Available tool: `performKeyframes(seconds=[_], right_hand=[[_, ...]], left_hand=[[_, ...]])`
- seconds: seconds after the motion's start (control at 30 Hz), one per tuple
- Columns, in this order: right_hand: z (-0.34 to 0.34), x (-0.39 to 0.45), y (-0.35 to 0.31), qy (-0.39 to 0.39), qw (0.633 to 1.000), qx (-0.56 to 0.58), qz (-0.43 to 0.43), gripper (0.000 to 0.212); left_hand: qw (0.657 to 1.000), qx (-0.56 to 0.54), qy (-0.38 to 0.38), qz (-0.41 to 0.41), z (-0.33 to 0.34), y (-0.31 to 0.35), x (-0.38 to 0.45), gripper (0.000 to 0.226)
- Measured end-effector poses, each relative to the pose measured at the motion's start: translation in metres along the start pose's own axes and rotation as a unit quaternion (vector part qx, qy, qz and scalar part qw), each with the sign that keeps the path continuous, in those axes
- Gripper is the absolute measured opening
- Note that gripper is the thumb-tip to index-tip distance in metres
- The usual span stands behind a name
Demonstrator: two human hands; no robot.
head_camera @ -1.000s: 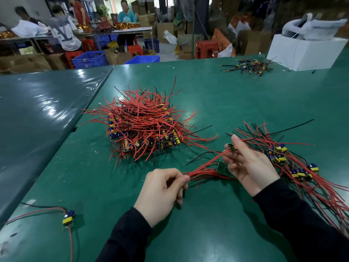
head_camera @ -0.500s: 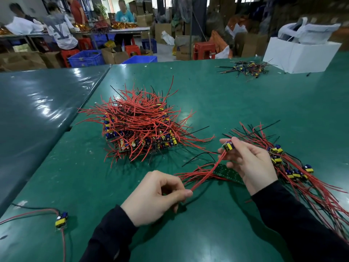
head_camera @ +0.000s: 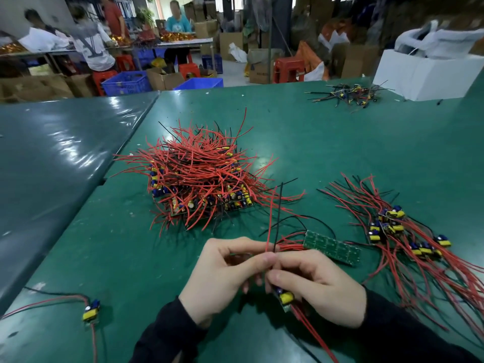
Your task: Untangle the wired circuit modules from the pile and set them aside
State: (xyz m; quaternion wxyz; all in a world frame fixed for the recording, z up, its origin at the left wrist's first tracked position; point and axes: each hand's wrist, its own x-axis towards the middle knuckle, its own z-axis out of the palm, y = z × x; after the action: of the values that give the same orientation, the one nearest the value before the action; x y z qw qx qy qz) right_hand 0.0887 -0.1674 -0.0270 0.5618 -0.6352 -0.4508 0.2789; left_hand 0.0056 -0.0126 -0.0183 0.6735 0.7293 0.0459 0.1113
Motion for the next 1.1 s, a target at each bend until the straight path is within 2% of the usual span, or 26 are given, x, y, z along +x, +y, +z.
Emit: performKeyframes(seconds=[0.1, 0.23, 0.3, 0.4, 0.47, 0.53, 0.77, 0.87, 1.03, 1.1], right_hand=[[0.002, 0.001, 0.001, 0.006, 1.000, -0.018, 0.006, 0.023], [0.003, 0.002, 0.006, 0.042, 0.997, -0.070, 0.010, 0.027], [0.005, 0.002, 0.006, 0.052, 0.992, -0.111, -0.008, 0.024], [0.004, 0.001, 0.004, 0.055, 0.990, -0.129, -0.029, 0.025], [0.003, 0.000, 0.003, 0.044, 0.990, -0.127, -0.030, 0.026], [0.005, -0.001, 0.001, 0.016, 0.994, -0.111, -0.018, 0.027], [0.005, -0.004, -0.016, -0.048, 0.998, -0.042, 0.021, 0.026], [0.005, -0.015, -0.023, -0.085, 0.995, -0.021, 0.048, 0.026], [-0.019, -0.027, -0.043, -0.082, 0.987, -0.132, 0.049, 0.022], [-0.043, -0.031, -0.050, -0.037, 0.977, -0.204, 0.057, 0.021]], left_hand=[[1.000, -0.022, 0.003, 0.001, 0.000, -0.001, 0.000, 0.021], [0.996, 0.056, 0.051, 0.040, 0.004, -0.005, 0.001, 0.011], [0.994, 0.057, 0.085, 0.040, 0.009, -0.008, 0.000, 0.006], [0.993, -0.061, 0.099, -0.013, 0.013, -0.006, -0.001, 0.009], [0.981, -0.160, 0.092, -0.065, 0.012, -0.002, 0.000, 0.008], [0.967, -0.214, 0.112, -0.082, 0.008, 0.001, 0.001, 0.013], [0.965, -0.179, 0.186, 0.033, 0.008, 0.006, -0.001, 0.006], [0.946, -0.213, 0.242, 0.044, 0.001, 0.007, 0.000, 0.006], [0.935, -0.240, 0.259, 0.038, 0.005, 0.009, -0.001, 0.010], [0.935, -0.245, 0.254, 0.021, 0.002, 0.010, -0.001, 0.013]])
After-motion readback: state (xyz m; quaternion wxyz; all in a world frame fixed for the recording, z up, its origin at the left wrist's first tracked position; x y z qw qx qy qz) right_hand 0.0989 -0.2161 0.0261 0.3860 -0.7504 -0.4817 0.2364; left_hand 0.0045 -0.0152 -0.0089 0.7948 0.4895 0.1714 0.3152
